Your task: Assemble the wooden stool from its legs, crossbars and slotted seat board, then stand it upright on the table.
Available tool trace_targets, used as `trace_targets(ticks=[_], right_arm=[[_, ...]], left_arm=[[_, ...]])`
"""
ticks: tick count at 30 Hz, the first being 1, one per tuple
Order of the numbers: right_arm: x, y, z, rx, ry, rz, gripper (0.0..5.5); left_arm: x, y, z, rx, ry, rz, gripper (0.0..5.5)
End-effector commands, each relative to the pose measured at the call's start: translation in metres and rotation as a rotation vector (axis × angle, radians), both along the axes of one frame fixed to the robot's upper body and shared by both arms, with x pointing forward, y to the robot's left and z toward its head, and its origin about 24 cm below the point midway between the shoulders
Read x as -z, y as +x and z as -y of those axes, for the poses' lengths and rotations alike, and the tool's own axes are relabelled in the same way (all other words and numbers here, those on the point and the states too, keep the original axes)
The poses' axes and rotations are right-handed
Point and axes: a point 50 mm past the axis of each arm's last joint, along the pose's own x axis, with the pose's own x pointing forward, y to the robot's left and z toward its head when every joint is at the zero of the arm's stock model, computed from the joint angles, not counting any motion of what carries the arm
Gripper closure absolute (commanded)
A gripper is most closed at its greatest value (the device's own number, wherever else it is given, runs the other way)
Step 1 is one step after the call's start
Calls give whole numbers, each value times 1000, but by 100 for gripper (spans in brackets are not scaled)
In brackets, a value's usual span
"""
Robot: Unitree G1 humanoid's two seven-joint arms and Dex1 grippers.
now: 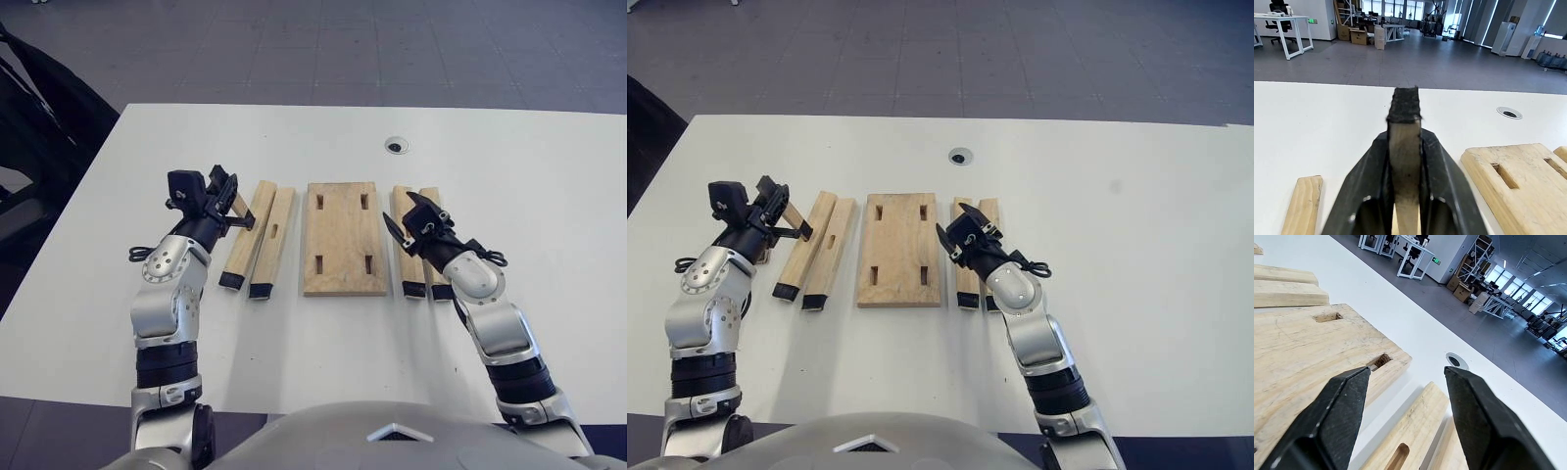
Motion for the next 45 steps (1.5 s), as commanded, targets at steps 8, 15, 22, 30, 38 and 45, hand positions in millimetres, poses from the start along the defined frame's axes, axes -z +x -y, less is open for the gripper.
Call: trace_targets(ticks=[8,15,22,30,38,45], right_arm=[[-2,-1,1,0,6,-2,271],[-2,0,0,-2,5,-3,271],[-2,0,-2,-1,8,2,271],[-1,-1,-1,-1,5,0,271],[0,-4,-3,-6,9,-9,271],[0,-5,-3,1,16,-16,271]], left_arm=[[54,-31,-4,-117,-41,-202,506],[45,-25,-4,-127,-32,-173,506],[27,-8,-4,-73,48,-209,506],[21,-8,-1,-98,44,-142,477],[-6,-7,-2,-114,25,-15,347],[-66,-11,3,-48,48,109,249]])
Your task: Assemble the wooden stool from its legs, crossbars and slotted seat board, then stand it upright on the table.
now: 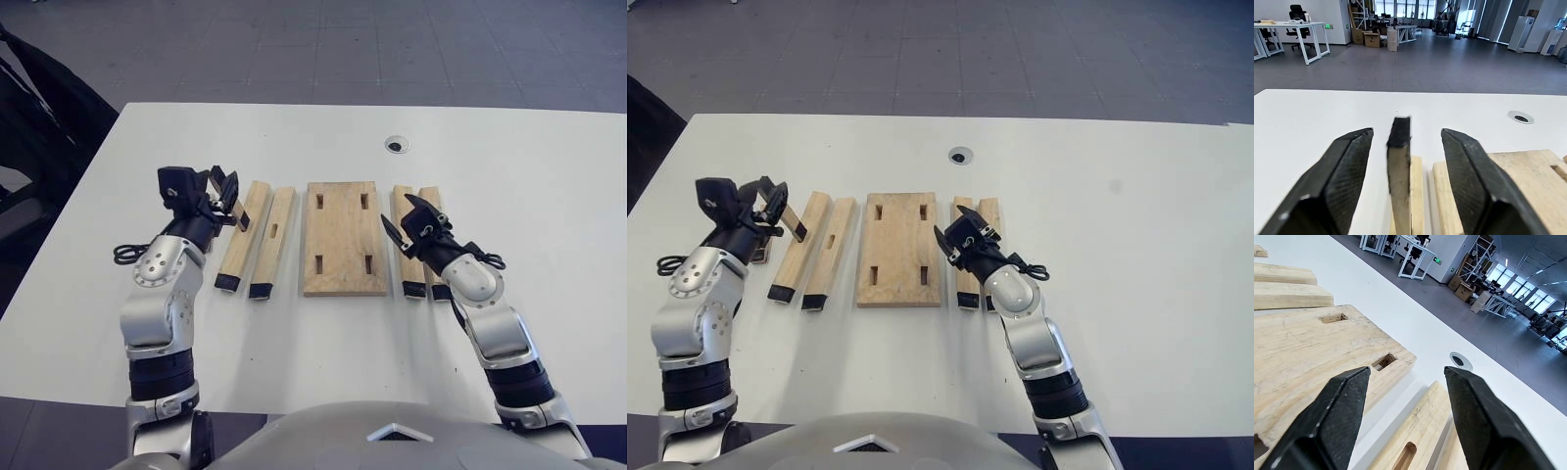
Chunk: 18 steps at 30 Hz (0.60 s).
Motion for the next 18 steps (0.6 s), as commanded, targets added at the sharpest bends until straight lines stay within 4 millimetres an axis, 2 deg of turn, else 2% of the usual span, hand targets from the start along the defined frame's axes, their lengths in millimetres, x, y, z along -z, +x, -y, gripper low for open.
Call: trace_targets(ticks=[1,4,7,12,18], right_arm=[[0,-1,-1,5,5,-11,271],[0,-1,-1,11,7,-11,271],[0,-1,-2,14,10,-10,271],[0,0,-3,15,10,-7,271],[0,-1,-3,17,12,-10,271]], left_arm=[[-42,6,0,30,33,76,233],[-73,20,0,28,14,107,217],[-89,40,0,23,-33,91,217],[-71,62,-1,31,-94,-48,305],[-54,70,0,36,-84,-113,305]])
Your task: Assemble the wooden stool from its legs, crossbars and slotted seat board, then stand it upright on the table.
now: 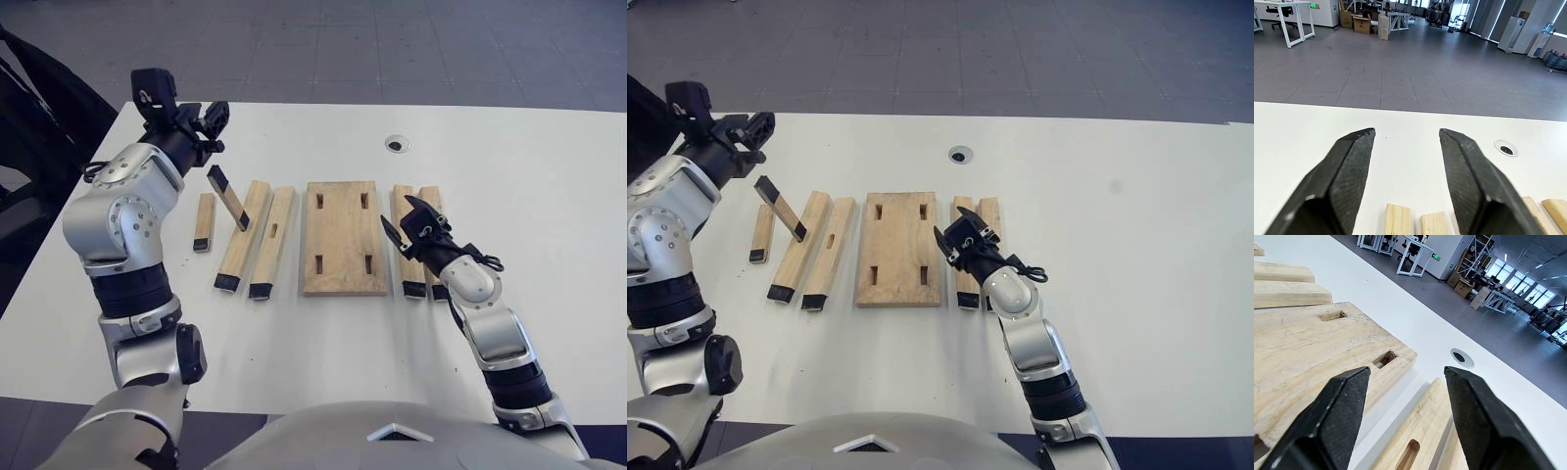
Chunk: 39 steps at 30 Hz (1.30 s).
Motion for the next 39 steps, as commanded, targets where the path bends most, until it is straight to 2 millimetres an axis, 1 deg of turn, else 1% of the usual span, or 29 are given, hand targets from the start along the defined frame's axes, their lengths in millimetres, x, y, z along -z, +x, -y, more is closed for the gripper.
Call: trace_targets(ticks=[1,3,4,5,9,10,11,12,14,15,16,17,18,19,20,21,22,25,26,27,29,30,31,32,33,34,36,37,39], right_arm=[[-1,0,-2,-1,0,0,271],[-1,1,-2,-2,-1,1,271],[-1,0,-1,-3,-1,1,271],[-1,0,-1,-3,-2,1,271],[0,-2,-3,-5,0,-2,271],[0,-2,-3,-7,0,-2,271],[0,-2,-3,-8,1,-3,271],[0,-2,-3,-9,1,-3,271],[0,-2,-3,-9,1,-3,271],[0,-2,-3,-7,2,-3,271],[0,-2,-4,-7,3,-4,271],[1,-1,-5,-7,4,-3,271],[1,-1,-6,-7,6,-3,271],[0,-1,-6,-7,8,-1,271],[0,0,-6,-5,9,1,271],[0,0,-5,2,11,2,271],[0,0,-5,7,13,1,271],[3,-3,-8,7,18,-5,271],[3,-3,-8,8,19,-4,271],[2,-3,-9,8,20,-4,271],[3,-2,-7,12,19,-3,271],[3,-2,-6,15,18,-3,271],[2,-1,-6,17,17,-3,271],[2,-1,-5,18,15,-2,271],[2,-1,-4,20,14,0,271],[1,-1,-3,23,12,1,271],[0,-1,3,45,10,2,271],[0,-1,5,54,8,2,271],[1,-1,7,64,6,0,271]], left_arm=[[2,6,4,17,8,-7,305],[0,8,7,21,0,2,305],[-10,9,7,19,-9,36,305],[-20,10,7,18,-15,70,305],[-81,15,6,19,-19,259,305],[-90,16,5,19,-16,286,305],[-95,16,5,17,-14,297,305],[-89,18,3,9,-11,276,305],[-56,19,0,-3,-14,174,305],[-36,18,1,-3,-12,117,305],[-3,18,3,4,-22,17,305],[42,12,7,9,-36,-130,305],[81,3,11,12,-38,-253,305],[110,-9,17,29,-26,-346,305],[124,-16,21,40,-19,-381,305],[120,-13,22,46,-13,-359,305],[105,-2,17,35,-1,-301,305],[41,28,4,-3,27,-95,305],[17,34,1,-6,37,-23,305],[2,36,0,-7,44,20,305],[-44,32,7,20,47,173,305],[-65,25,13,43,41,253,305],[-78,19,17,59,37,303,305],[-91,8,16,54,40,367,305],[-99,-3,10,24,51,416,305],[-101,-14,2,-12,67,440,305],[-86,-34,-12,-48,131,440,305],[-75,-42,-15,-52,157,425,287],[-52,-58,-15,-4,190,410,264]])
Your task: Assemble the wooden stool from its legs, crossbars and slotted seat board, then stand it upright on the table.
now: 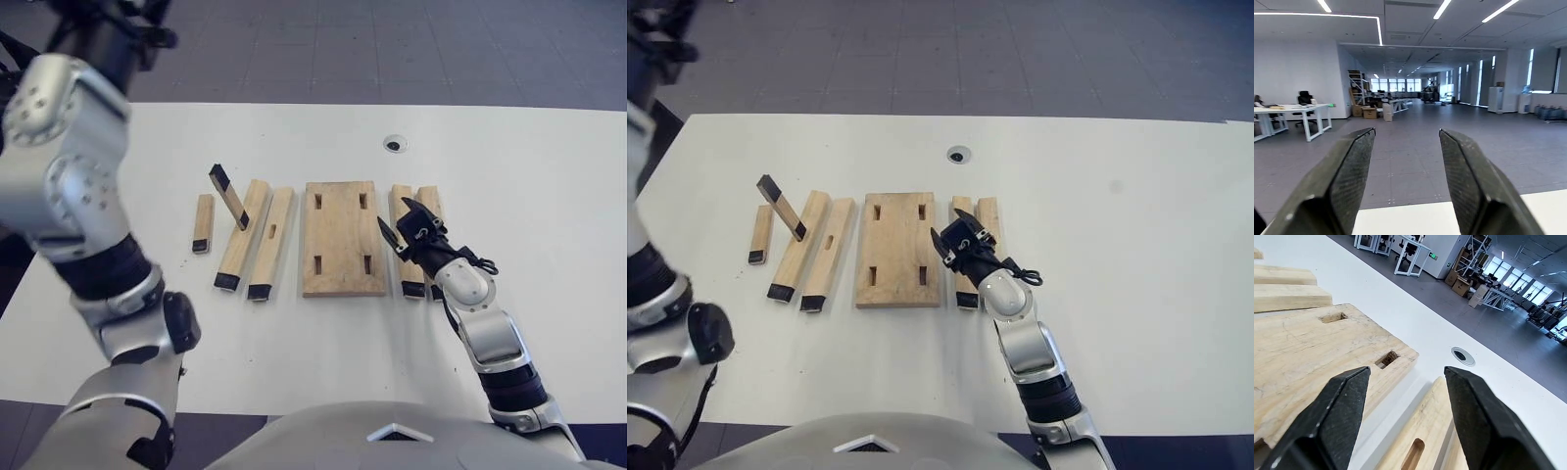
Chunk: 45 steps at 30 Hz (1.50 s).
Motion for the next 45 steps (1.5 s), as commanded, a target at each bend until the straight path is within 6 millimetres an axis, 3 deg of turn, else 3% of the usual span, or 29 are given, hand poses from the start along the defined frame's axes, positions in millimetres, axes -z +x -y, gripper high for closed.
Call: trace_targets(ticks=[1,4,6,9,12,19,26,40,43,45], right_arm=[[-1,1,6,25,-7,-4,271],[-1,2,7,16,-15,-6,271],[0,1,8,16,-19,-8,271],[1,0,9,11,-23,-12,271],[0,2,8,5,-26,-9,271],[-1,1,9,-6,-30,-13,271],[-1,1,8,-6,-29,-15,271],[-5,6,9,23,-12,1,271],[-10,12,15,70,76,-33,271],[-26,35,30,149,322,-117,253]], left_arm=[[50,-32,-1,66,72,-66,246],[99,-66,8,162,55,-187,202],[125,-83,2,147,35,-264,172],[160,-102,-7,112,13,-390,121],[193,-115,-7,98,23,-515,121],[224,-121,-7,47,91,-661,121],[240,-120,-5,33,65,-723,121],[241,-106,1,62,97,-756,344],[231,-94,0,52,86,-705,345],[193,-57,1,52,-22,-531,345]])
